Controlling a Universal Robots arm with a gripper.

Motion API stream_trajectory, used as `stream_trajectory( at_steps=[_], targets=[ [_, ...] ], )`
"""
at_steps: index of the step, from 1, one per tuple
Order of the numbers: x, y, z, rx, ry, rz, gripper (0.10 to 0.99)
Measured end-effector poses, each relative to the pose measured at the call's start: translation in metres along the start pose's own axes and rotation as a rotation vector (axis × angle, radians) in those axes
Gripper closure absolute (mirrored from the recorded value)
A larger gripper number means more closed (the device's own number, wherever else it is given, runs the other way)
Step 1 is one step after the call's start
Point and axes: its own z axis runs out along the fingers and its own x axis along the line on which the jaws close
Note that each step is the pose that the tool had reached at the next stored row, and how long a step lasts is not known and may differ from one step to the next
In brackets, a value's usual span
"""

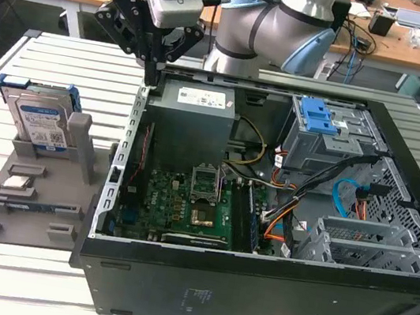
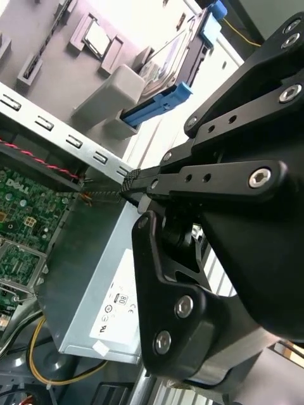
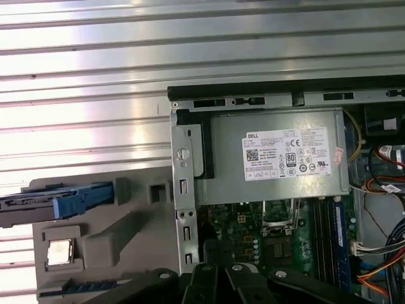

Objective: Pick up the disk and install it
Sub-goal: 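Reach for the disk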

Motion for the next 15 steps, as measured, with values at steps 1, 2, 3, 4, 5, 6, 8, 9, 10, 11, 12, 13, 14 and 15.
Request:
stream_trajectory(
  at_steps=[1, 2, 3, 4, 5, 6, 8, 9, 10, 11, 12, 13, 14, 15],
  targets=[
    [0.0023, -0.0002, 0.0, 0.0, 0.0, 0.0, 0.98],
    [0.0042, -0.0003, -0.0001, 0.0, 0.0, 0.0, 0.98],
    [0.006, -0.0005, -0.0001, 0.0, 0.0, 0.0, 0.98],
    [0.0091, -0.0007, -0.0002, 0.0, 0.0, 0.0, 0.98],
    [0.0107, -0.0008, -0.0003, 0.0, 0.0, 0.0, 0.98],
    [0.0122, -0.0009, -0.0003, 0.0, -0.0001, 0.0, 0.98],
    [0.0184, -0.0014, -0.0005, 0.0, -0.0001, 0.0, 0.98],
    [0.0215, -0.0016, -0.0006, 0.0, 0.0, 0.0, 0.98],
    [0.0239, -0.0018, -0.0006, 0.0, 0.0, 0.0, 0.98],
    [0.0263, -0.002, -0.0007, 0.0, 0.0, 0.0, 0.98],
    [0.0286, -0.0022, -0.0007, 0.0, 0.0, 0.0, 0.98],
    [0.0316, -0.0024, -0.0008, 0.0, 0.0, 0.0, 0.98],
    [0.0337, -0.0025, -0.0009, 0.0, 0.0, 0.0, 0.98],
    [0.0354, -0.0026, -0.0009, 0.0, 0.0, 0.0, 0.98]
  ],
)
